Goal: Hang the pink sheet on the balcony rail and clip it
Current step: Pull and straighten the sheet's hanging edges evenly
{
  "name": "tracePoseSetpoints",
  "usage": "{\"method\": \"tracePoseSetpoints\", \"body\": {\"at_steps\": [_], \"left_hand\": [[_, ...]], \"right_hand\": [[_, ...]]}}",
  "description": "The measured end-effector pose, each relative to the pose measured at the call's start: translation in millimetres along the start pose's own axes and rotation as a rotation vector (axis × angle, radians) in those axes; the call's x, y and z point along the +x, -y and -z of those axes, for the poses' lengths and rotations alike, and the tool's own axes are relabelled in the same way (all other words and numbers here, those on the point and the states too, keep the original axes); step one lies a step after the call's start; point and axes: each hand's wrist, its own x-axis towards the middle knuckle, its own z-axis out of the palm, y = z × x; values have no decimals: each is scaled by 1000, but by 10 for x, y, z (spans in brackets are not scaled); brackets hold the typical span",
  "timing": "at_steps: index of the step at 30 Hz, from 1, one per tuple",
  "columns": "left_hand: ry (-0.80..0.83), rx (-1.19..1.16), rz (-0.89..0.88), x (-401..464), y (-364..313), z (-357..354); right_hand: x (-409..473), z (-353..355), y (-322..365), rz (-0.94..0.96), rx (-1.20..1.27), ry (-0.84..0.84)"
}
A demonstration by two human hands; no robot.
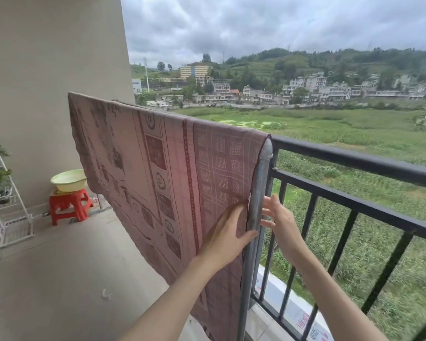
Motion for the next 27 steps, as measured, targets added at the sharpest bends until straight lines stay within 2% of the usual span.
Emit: {"method": "tracePoseSetpoints", "body": {"at_steps": [6, 9, 15, 19, 27], "left_hand": [[-149, -264, 111, 76, 61, -178], [-240, -296, 128, 93, 150, -154], [-220, -361, 137, -3, 286, -264], [-234, -353, 191, -7, 320, -329], [-253, -284, 107, -116, 226, -366]], "right_hand": [[42, -9, -190, -126, -39, 128], [-21, -42, -286, -141, -41, 123], [-36, -9, -524, -144, -28, 123], [-12, -3, -559, -131, -40, 51], [-47, -69, -589, -53, -190, -29]]}}
